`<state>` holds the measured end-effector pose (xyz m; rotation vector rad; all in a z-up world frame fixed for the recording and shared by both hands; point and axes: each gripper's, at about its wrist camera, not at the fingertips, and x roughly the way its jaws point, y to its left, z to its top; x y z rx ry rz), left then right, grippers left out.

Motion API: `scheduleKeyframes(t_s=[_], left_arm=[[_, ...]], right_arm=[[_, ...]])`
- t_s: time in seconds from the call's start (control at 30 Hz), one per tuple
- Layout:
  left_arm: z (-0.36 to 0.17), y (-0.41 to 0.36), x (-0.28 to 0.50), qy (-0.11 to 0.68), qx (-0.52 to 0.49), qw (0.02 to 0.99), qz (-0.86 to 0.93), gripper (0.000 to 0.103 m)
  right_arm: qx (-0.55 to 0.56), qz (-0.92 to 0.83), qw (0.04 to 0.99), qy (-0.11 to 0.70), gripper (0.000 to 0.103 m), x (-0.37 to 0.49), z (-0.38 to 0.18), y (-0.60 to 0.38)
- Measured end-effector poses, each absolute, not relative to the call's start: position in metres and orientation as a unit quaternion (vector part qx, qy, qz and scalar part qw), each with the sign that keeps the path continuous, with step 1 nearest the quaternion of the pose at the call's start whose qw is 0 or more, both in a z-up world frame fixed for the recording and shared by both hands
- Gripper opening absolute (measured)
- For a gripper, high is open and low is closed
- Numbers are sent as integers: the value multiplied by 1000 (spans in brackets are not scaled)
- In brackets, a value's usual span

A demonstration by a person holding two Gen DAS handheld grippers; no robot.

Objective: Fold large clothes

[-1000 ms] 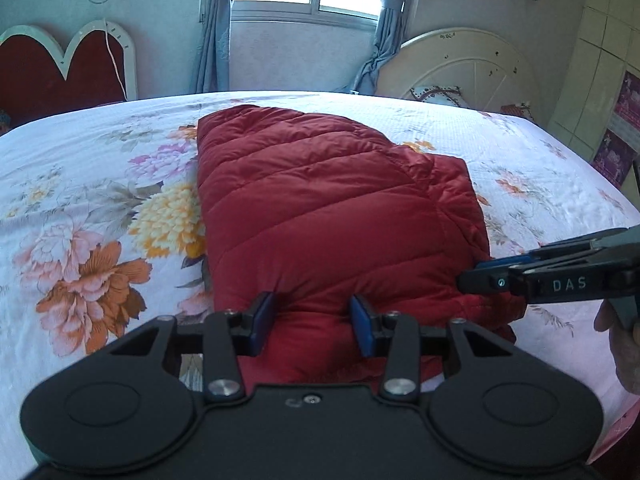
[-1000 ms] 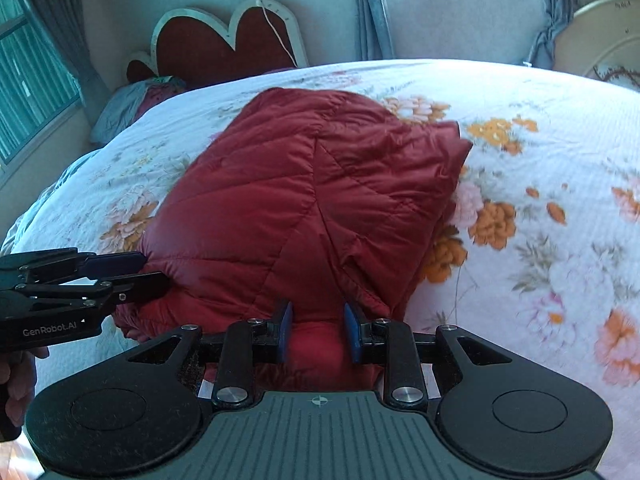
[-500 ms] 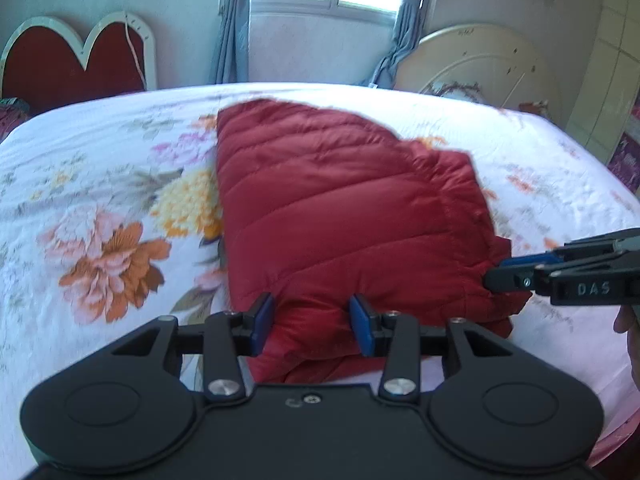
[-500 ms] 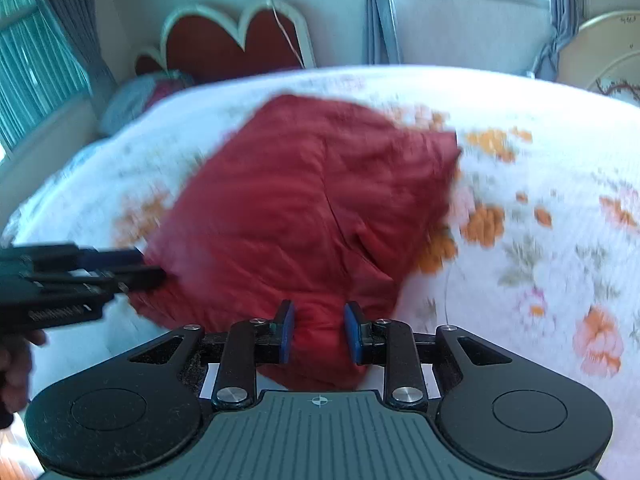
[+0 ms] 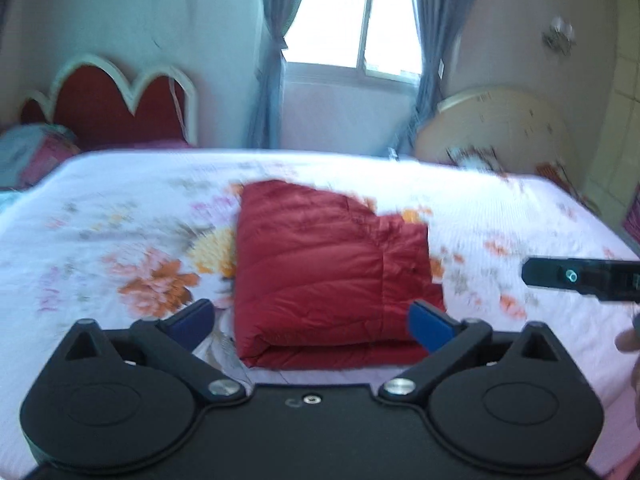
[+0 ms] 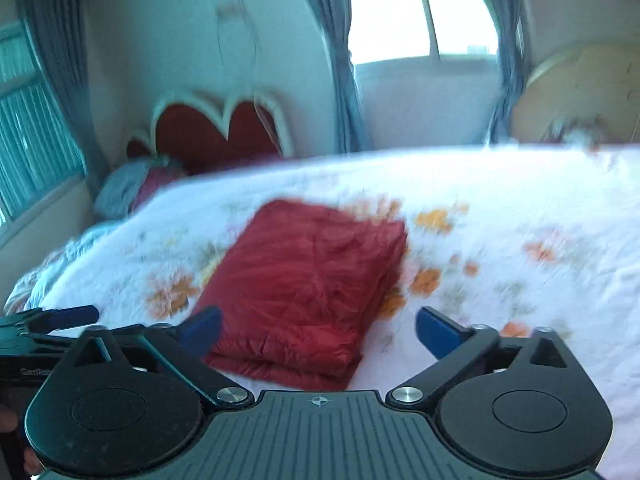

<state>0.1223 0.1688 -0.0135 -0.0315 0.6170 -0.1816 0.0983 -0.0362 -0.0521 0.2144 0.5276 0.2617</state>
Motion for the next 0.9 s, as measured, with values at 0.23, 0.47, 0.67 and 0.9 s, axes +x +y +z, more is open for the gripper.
scheduleKeyframes(t_s=[0.23,0.47,0.67,0.9], left_arm=[[4,156,72,320,-40,943,-85,103],[14,147,36,304,-35,947,-101,103],[14,144,23,300,-33,948,-100,103],[16,143,19,292,-32,950,-104,103]], right_arm=[[84,93,954,271,103,46,-46,-34],[81,79,957,269,103,0,-37,-34],[70,70,958,270,103,-16,-37,-27],[71,68,960,260,103,-27,-31,-30]])
